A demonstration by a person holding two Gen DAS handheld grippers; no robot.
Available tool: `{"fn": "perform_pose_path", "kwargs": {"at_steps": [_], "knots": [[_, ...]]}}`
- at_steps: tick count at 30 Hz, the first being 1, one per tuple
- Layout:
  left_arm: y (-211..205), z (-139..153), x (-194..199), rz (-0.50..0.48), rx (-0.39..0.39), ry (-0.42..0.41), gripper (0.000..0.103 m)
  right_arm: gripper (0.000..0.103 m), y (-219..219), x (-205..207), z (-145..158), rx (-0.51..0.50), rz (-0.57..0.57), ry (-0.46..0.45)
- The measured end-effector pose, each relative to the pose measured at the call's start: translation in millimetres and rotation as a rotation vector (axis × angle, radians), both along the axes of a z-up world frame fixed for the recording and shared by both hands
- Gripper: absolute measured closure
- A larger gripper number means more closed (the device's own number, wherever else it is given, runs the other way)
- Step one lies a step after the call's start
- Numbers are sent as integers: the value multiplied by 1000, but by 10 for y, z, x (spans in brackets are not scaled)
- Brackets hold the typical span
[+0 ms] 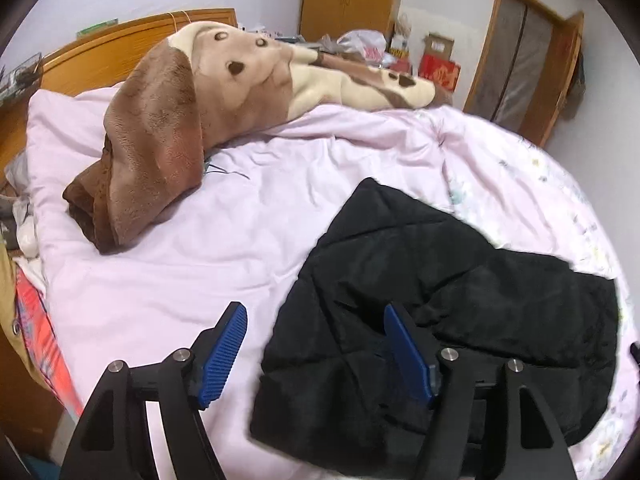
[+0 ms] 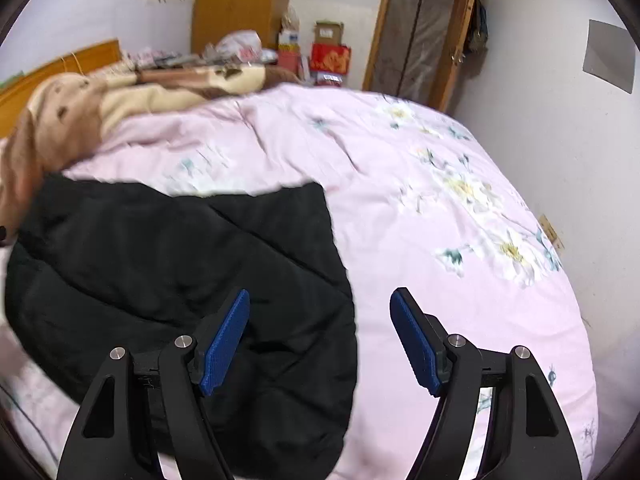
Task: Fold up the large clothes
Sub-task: 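Grasp the bundle edge with both grippers and flatten it onto the duvet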
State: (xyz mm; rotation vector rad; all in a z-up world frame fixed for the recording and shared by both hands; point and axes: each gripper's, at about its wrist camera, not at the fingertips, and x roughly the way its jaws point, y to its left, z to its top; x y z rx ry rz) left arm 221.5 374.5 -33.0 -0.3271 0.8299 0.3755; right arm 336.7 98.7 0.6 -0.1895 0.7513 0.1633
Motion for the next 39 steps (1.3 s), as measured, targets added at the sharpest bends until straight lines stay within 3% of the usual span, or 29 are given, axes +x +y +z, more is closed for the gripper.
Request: {"fn": "perform_pose_path", "kwargs": {"at_steps": [2, 4, 7, 8, 9, 11, 17, 20, 25, 29, 39], "knots": [[-114, -40, -1, -27, 22, 29, 32, 30, -231, -343, -102, 56, 42, 41], [-295, -184, 2, -87, 37, 58, 32, 30, -68, -238, -360, 80, 72, 84], [-509, -389, 1, -107, 73, 115, 32, 30, -385, -167, -720, 70, 79, 163], [-537, -529, 7, -108, 65, 135, 32, 30, -350, -146, -877, 63, 74, 205], [-577, -603, 5, -107, 50, 150, 32, 30, -553, -252, -804, 39, 66, 224], [-593, -784, 30, -105, 42, 179, 32, 30, -732, -358, -1114, -2, 53, 240], [-626, -969, 83, -120, 99, 178, 27, 27, -771, -295, -1277, 2, 34, 261], [-581, -993, 96, -104, 74, 168, 27, 27, -780, -264, -1313, 1, 27, 258], [-575, -911, 50, -93, 65, 165, 27, 26, -796, -259, -1147, -10, -2, 261], [-642, -732, -75, -112, 55, 116, 27, 26, -820, -450, -826, 44, 5, 203], [-1099, -245, -282, -195, 51, 10, 27, 26, -578, -921, -333, 138, 137, 103]]}}
